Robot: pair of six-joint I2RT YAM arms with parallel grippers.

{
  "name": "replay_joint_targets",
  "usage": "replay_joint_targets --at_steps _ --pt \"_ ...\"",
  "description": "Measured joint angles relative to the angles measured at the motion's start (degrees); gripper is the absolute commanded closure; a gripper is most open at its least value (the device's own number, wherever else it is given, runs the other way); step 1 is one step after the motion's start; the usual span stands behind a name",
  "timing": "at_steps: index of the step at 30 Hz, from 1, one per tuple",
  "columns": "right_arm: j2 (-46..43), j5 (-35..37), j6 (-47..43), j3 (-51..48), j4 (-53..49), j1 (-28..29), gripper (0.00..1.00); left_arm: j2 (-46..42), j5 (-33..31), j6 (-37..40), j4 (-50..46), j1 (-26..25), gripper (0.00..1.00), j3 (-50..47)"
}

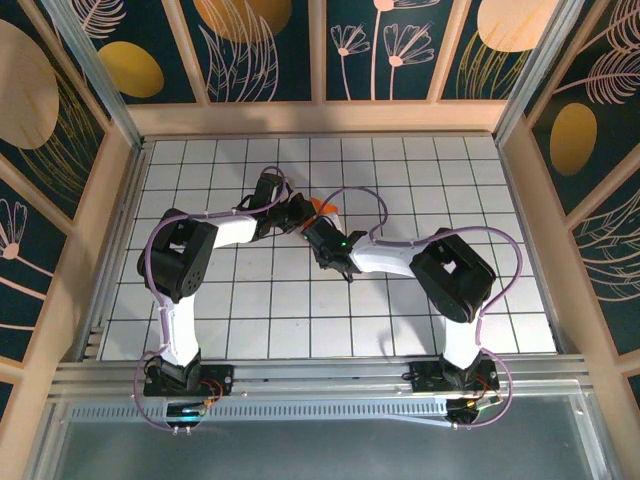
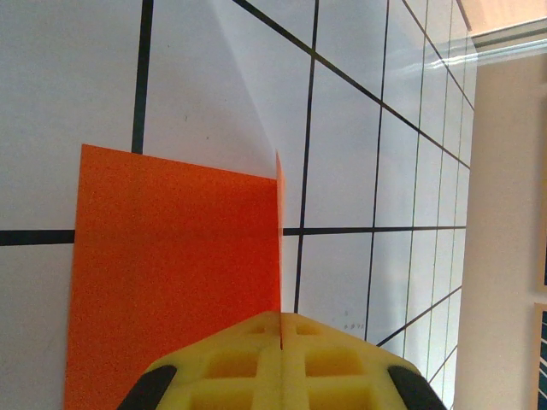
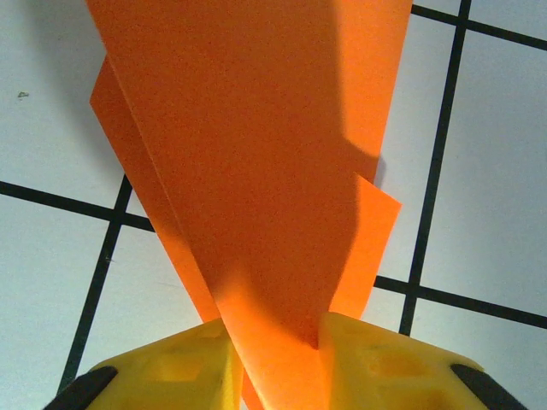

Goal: Fold a paper plane with a square sheet of paper (fold left side to right side)
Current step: Fourth fold the wing at the center of the table.

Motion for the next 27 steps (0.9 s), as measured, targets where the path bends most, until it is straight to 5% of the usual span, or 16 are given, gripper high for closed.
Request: replay_joint_targets --at_steps 11,19,27 --pt "0.0 0.0 -0.1 0.0 0.1 0.0 0.85 0.0 0.0 0.0 0.0 0.0 0.96 0.0" --pt "0.3 0.0 -0.2 0.0 0.1 0.3 1.00 -0.3 -0.7 0.8 -1.3 0.1 0.71 -0.1" --pt "0.8 0.4 -0.4 -0.3 0.1 0.3 1.00 -7.7 -0.6 2.2 -2.3 6.0 0.60 -5.0"
